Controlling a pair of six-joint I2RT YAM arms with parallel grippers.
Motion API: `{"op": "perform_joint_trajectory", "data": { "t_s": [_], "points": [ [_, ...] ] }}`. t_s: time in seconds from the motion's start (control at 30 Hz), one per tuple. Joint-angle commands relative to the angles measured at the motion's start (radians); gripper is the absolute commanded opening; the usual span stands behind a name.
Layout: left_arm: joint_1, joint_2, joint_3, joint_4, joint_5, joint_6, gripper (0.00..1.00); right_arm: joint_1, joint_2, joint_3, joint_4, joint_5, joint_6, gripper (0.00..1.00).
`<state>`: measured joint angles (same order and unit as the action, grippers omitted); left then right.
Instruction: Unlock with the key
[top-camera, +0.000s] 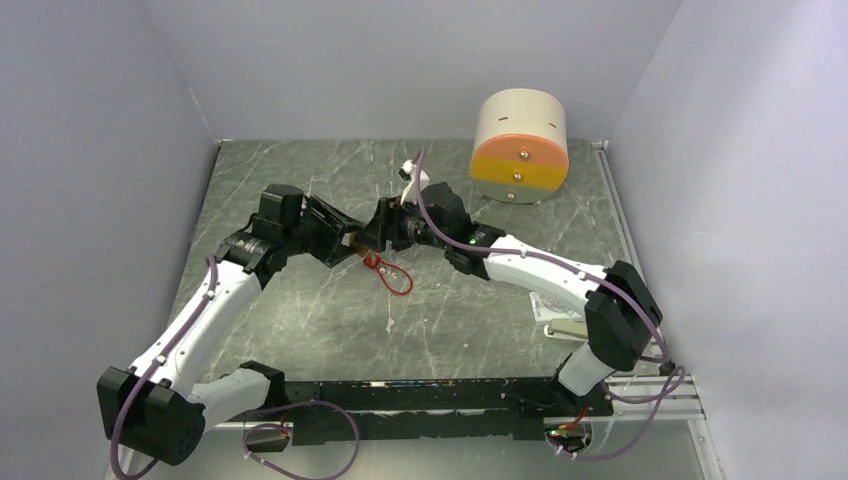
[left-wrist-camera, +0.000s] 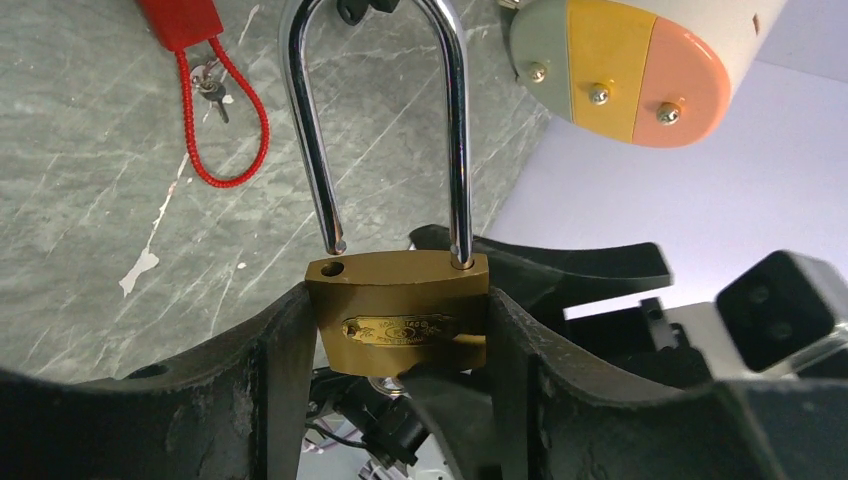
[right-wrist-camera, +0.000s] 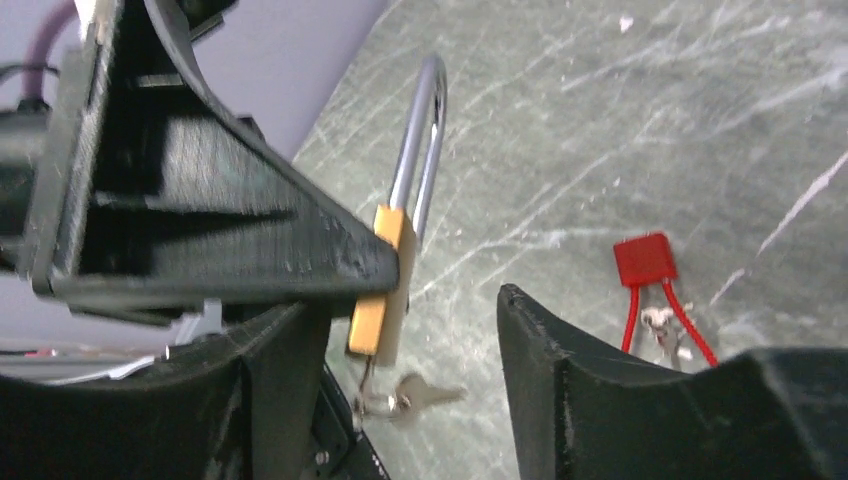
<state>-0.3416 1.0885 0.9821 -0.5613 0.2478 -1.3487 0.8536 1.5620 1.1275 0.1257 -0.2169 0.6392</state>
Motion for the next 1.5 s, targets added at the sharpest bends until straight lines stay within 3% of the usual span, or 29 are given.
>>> {"op": "perform_joint_trajectory", "data": {
  "t_s": [0.0,0.1,0.3,0.33,0.4,0.5,0.57,0.8,0.93,1.17,1.47],
  "points": [
    [0.005,-0.019,0.052,0.053,0.048,-0.011,0.24,0.008,0.044,0.107,0.056,0.046,-0.023,0.60],
    [0.009,-0.025,0.054,0.052,0.058,-0.015,0.24,0.015,0.063,0.109,0.082,0.035,-0.011,0.50],
    [0.029,-0.044,0.059,0.052,0.073,-0.008,0.31,0.016,0.056,0.092,0.117,-0.013,0.047,0.11],
    [0.032,-0.047,0.059,0.048,0.072,-0.004,0.36,0.014,0.047,0.085,0.122,-0.015,0.052,0.06],
    [0.039,-0.056,0.059,0.036,0.065,0.006,0.56,0.008,0.022,0.068,0.137,-0.030,0.052,0.00],
    [0.049,-0.075,0.051,0.032,0.055,0.038,0.85,-0.018,-0.030,0.009,0.197,-0.096,0.067,0.00],
    [0.056,-0.094,0.035,0.045,0.068,0.070,0.93,-0.066,-0.063,-0.057,0.321,-0.182,0.146,0.00],
    [0.081,-0.199,-0.102,0.250,0.197,0.105,0.93,-0.164,-0.116,-0.167,0.632,-0.399,0.421,0.00],
    [0.084,-0.220,-0.135,0.341,0.220,0.142,0.83,-0.201,-0.151,-0.196,0.752,-0.454,0.571,0.00],
    [0.086,-0.135,-0.102,0.521,0.271,0.137,0.58,-0.204,-0.187,-0.219,0.880,-0.529,0.753,0.00],
    [0.085,-0.047,-0.048,0.722,0.323,0.137,0.55,-0.179,-0.199,-0.216,0.878,-0.521,0.796,0.00]
  ]
}}
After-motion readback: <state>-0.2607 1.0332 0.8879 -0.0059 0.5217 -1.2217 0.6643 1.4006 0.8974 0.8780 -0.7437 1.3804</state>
